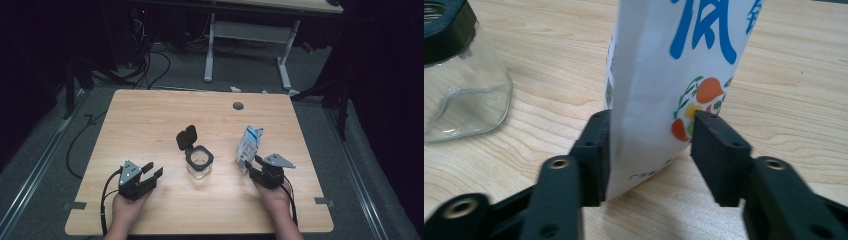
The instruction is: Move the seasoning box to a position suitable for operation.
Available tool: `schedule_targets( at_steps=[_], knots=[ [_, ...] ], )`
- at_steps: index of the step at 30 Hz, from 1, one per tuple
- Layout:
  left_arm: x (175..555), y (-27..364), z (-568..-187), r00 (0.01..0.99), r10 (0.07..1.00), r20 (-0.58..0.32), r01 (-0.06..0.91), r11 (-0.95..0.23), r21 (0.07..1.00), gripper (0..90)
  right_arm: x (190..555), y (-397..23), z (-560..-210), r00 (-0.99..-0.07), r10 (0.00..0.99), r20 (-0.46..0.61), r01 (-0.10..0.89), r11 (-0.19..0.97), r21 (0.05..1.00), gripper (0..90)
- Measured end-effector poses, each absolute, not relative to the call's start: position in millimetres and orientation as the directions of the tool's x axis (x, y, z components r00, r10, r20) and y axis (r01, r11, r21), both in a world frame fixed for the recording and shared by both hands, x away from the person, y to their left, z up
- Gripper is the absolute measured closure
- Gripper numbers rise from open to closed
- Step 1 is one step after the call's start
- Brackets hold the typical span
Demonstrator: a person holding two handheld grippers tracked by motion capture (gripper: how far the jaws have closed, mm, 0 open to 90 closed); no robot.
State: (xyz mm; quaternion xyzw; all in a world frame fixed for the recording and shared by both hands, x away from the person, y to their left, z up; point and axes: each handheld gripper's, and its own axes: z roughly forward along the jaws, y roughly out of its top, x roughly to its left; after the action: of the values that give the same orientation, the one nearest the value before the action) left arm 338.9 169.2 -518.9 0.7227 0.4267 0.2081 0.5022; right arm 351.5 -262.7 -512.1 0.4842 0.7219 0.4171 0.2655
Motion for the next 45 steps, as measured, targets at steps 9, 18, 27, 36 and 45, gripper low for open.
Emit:
schedule_targets(
  at_steps=[9, 18, 27, 36, 45],
  knots=[
    [339.5, 169.4, -519.6, 0.552, 0.824, -0.129, 0.410, -0.133, 0.902, 53.8, 349.1, -267.5, -509.4, -0.413, 0.911, 0.003, 0.460, 0.206, 0.864, 73.0],
    [339.7, 170.9, -519.6, 0.547, 0.827, -0.134, 0.412, -0.126, 0.903, 53.8, 346.6, -270.9, -507.1, -0.419, 0.907, -0.042, 0.437, 0.242, 0.866, 89.7],
    [339.5, 171.0, -519.5, 0.545, 0.828, -0.133, 0.411, -0.126, 0.903, 53.8, 349.5, -273.8, -505.1, -0.409, 0.913, 0.003, 0.437, 0.192, 0.879, 70.1],
    [339.6, 172.9, -519.5, 0.539, 0.831, -0.136, 0.412, -0.119, 0.903, 53.8, 366.3, -268.9, -498.3, -0.399, 0.916, 0.042, 0.435, 0.149, 0.888, 53.1],
    [338.4, 174.8, -517.4, 0.565, 0.814, -0.135, 0.409, -0.134, 0.903, 52.4, 371.9, -266.0, -498.6, -0.390, 0.920, 0.038, 0.443, 0.152, 0.884, 58.1]
  ],
)
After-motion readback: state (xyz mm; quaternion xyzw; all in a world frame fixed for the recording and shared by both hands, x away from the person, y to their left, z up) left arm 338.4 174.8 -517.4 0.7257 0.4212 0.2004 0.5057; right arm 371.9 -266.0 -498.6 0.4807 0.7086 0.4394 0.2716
